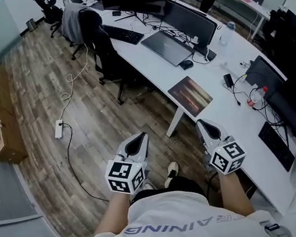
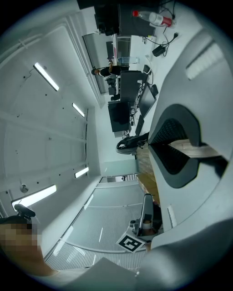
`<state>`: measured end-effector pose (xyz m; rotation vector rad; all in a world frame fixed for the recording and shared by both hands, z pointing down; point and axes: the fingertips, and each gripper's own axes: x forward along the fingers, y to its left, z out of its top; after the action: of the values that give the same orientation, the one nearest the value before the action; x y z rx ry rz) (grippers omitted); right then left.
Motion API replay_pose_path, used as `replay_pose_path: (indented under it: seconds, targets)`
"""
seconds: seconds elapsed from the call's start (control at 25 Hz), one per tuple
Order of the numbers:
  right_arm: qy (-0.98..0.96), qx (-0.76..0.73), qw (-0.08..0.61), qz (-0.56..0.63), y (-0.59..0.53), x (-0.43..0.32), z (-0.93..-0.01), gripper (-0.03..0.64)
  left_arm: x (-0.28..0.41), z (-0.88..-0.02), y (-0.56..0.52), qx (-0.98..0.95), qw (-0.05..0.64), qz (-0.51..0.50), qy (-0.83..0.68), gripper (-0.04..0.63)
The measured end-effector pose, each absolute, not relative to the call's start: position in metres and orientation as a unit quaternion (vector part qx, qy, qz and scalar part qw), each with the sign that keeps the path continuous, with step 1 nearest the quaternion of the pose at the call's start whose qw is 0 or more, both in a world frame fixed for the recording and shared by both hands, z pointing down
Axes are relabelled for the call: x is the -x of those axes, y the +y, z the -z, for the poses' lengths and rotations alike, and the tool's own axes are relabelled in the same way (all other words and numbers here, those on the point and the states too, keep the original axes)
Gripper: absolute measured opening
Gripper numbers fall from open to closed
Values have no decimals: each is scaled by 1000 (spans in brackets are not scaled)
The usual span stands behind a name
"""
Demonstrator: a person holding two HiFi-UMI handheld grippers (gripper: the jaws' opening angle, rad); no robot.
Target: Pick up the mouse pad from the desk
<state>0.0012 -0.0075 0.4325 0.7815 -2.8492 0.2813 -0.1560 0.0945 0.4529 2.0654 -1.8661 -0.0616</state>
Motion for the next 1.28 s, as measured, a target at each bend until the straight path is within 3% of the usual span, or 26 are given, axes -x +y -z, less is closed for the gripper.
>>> replay_pose_path:
  seconds: [0.56, 1.28]
  targets:
    - [-946, -287, 78, -128, -130, 11, -450, 14, 173, -441, -24, -758, 165, -1, -631, 0]
    - [-884, -428, 89, -168, -300, -84, -471, 14, 108, -428, -249, -848, 155, -22, -506, 0]
